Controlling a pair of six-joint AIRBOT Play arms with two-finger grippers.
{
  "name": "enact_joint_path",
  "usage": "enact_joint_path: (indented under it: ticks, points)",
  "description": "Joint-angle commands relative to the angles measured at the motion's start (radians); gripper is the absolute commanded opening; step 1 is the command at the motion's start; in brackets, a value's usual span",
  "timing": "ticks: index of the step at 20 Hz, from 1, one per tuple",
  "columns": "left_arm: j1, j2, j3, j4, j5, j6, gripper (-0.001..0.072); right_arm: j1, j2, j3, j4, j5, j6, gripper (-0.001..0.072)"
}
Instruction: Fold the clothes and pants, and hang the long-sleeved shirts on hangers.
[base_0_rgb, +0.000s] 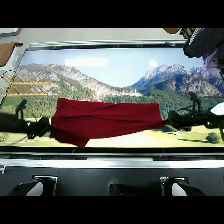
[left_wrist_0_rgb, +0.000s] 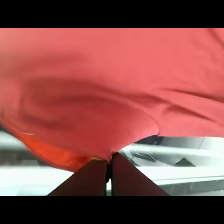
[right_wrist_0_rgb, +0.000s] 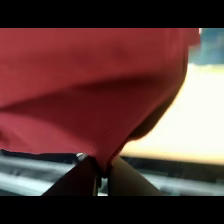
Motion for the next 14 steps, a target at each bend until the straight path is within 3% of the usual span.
enact_joint_path:
  ticks: [1,3,8,14]
  points:
    - [-0.06,-0.239,0.188,-0.006,-0.063,0.036,0.0018,0.014,-0.138,0.105,0.023,-0.095,-0.051,0.0034]
    - [-0.077,-0.363,0.325,-0.006,-0.054,0.042,0.0019,0.078,-0.224,0.169,-0.011,-0.118,-0.072,0.0034]
    - [-0.094,-0.593,0.639,-0.005,0.011,0.037,0.0018,0.128,-0.35,0.297,-0.114,-0.19,0.024,0.0034]
    - [-0.109,-0.765,0.835,0.006,0.035,0.011,0.0019,0.128,-0.408,0.36,-0.139,-0.221,0.05,0.0035]
